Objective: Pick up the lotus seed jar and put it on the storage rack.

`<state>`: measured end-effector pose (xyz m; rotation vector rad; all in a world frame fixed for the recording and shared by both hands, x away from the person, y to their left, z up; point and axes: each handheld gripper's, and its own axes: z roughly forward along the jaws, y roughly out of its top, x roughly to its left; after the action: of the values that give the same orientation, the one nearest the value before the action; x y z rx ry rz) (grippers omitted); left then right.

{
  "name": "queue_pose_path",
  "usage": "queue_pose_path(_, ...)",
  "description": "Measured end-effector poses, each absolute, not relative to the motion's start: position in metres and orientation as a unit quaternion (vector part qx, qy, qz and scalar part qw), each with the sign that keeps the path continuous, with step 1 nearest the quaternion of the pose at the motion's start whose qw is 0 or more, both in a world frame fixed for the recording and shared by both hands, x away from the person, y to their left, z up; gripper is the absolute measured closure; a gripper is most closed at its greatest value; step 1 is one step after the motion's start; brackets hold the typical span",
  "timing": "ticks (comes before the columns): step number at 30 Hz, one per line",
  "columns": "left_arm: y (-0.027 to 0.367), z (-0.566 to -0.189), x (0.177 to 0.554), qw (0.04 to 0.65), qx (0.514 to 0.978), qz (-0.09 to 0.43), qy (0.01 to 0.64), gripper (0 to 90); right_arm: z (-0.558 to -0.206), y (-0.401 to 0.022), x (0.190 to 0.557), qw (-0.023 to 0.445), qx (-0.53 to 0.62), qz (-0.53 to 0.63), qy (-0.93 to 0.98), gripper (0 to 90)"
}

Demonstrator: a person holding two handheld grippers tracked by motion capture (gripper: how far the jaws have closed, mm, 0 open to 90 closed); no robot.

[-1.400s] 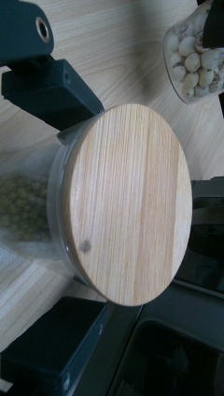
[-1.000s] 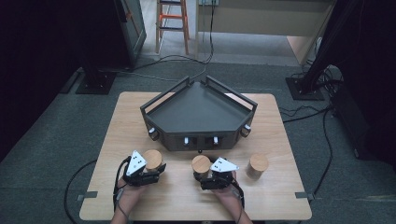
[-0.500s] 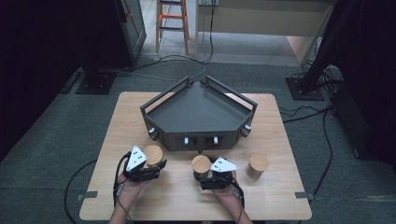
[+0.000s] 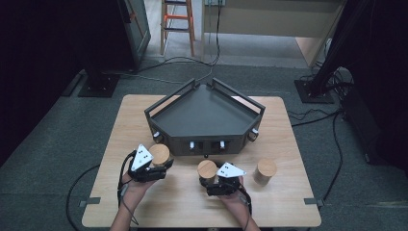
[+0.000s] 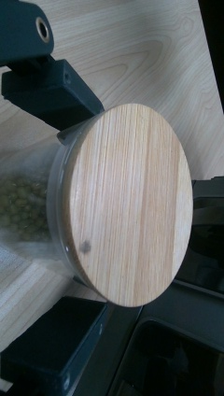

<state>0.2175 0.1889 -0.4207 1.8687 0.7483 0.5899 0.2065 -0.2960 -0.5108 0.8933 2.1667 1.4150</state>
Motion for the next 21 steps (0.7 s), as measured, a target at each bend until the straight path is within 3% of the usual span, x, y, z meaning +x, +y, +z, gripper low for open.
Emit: queue_pose_path(21,0.185,-0.407,0.224,0.506,0.766,0.256,0.303,25.1,-0.51,-0.295,0.206,0.203,0.318,0.503,0.777,10.9)
